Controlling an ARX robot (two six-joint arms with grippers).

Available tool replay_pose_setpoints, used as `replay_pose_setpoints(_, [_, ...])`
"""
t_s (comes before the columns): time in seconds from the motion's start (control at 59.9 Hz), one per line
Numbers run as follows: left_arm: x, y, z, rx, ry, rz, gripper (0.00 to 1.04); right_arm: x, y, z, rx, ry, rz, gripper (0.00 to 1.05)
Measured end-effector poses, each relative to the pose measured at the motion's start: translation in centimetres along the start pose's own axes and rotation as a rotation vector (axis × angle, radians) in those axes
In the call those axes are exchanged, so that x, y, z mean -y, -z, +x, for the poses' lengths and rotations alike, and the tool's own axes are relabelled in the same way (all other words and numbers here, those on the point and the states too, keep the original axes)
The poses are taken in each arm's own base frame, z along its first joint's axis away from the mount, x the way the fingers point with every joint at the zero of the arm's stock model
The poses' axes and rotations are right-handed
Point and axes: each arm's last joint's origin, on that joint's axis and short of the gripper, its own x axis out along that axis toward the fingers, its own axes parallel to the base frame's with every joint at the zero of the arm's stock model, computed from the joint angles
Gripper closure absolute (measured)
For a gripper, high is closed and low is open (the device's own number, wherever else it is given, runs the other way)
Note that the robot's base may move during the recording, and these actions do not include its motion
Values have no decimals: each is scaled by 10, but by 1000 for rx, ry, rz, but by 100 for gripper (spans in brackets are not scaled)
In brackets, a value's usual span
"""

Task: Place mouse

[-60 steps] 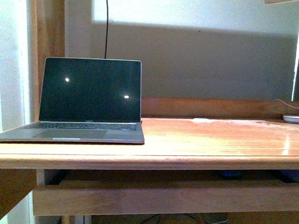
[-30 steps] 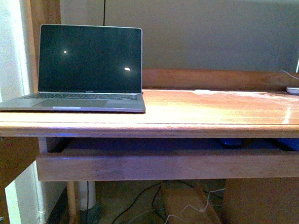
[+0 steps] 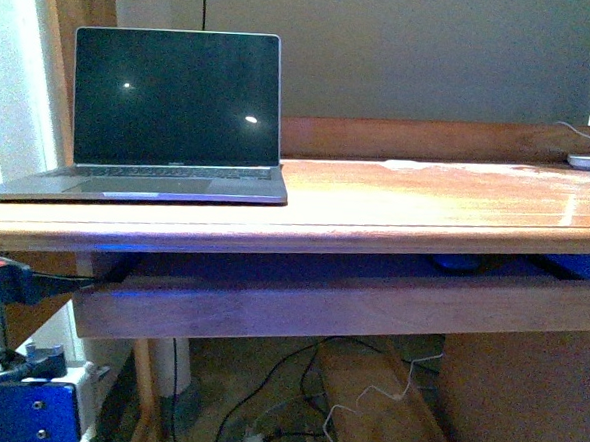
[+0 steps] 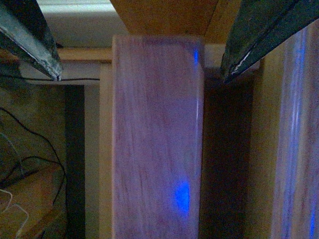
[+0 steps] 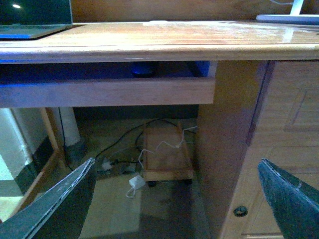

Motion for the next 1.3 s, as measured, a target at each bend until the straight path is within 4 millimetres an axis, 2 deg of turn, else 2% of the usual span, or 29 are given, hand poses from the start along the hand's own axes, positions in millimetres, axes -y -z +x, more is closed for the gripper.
replay_pose_setpoints(0.284, [11, 3, 22, 60, -6, 13, 8, 0, 0, 0, 0, 0, 0, 7])
replay_pose_setpoints(0.467, [18, 11, 20, 6, 49, -6, 8, 0, 0, 0, 0, 0, 0, 7])
replay_pose_setpoints(0.584, [11, 9, 11, -40, 213, -188, 7, 0, 0, 0, 0, -1, 0, 7])
replay_pose_setpoints(0.717, [-7, 2, 1, -36, 372, -426, 7, 0, 0, 0, 0, 0, 0, 7])
replay_pose_setpoints(0.901, [-28, -19, -30, 46, 555, -677, 7, 0, 0, 0, 0, 0, 0, 7])
replay_pose_setpoints(1.201, [-48, -55, -73, 125, 677, -1086, 7, 0, 0, 0, 0, 0, 0, 7])
replay_pose_setpoints(1.301, [-59, -71, -86, 119, 689, -1275, 7, 0, 0, 0, 0, 0, 0, 7])
